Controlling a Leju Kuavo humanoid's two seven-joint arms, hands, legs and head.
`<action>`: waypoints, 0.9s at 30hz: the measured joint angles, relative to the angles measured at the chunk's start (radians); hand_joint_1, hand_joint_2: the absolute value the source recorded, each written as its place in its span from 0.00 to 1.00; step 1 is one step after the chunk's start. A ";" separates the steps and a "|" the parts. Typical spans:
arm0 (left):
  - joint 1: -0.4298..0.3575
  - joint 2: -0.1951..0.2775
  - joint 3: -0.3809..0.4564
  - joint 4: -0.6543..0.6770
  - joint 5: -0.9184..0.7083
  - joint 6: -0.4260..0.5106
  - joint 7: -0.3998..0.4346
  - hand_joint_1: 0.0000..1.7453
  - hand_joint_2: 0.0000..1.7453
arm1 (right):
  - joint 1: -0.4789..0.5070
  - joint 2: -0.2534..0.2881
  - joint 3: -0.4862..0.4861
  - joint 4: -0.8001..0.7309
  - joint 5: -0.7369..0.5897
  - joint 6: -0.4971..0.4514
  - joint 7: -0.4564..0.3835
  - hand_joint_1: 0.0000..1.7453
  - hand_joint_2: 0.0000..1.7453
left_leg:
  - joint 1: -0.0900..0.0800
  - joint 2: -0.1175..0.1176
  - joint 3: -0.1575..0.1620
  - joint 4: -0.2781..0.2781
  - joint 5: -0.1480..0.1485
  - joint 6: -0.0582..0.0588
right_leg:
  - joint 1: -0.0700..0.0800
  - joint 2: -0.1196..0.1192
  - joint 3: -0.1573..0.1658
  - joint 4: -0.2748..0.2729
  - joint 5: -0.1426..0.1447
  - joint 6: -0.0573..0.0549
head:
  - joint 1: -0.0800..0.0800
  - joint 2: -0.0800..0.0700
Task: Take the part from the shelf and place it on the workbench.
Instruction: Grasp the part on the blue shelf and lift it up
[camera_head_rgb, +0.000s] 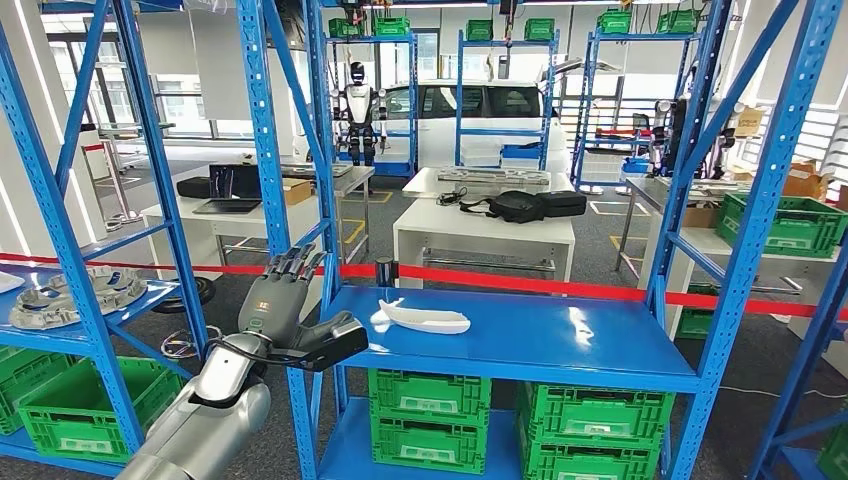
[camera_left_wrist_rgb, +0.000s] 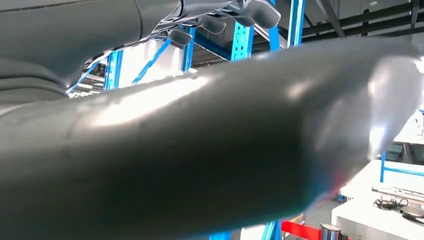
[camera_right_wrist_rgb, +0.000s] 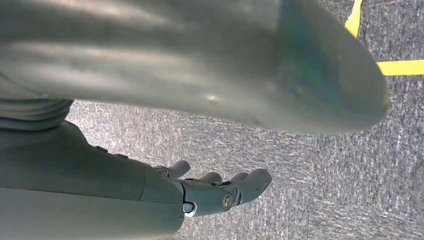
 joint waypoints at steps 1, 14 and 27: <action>0.000 0.000 0.000 -0.001 0.002 0.003 -0.004 0.00 0.00 | 0.000 0.001 -0.001 0.000 0.000 0.000 0.000 0.00 0.00 | 0.002 0.002 0.004 -0.006 0.002 0.005 | 0.000 -0.002 -0.005 0.011 0.001 0.003 | 0.000 0.000; 0.025 -0.041 0.006 -0.044 0.150 -0.041 -0.197 0.00 0.00 | 0.005 0.006 -0.008 0.007 0.005 -0.001 0.000 0.00 0.00 | 0.015 0.009 0.017 0.002 -0.025 -0.027 | -0.017 -0.036 -0.076 0.014 0.019 0.020 | 0.003 0.000; 0.049 -0.074 0.007 -0.105 0.206 -0.068 -0.231 0.00 0.00 | 0.013 0.008 -0.016 0.009 0.009 -0.002 -0.004 0.00 0.00 | -0.010 0.006 -0.159 0.120 0.046 -0.010 | 0.006 -0.004 0.028 0.010 -0.059 -0.047 | -0.006 0.000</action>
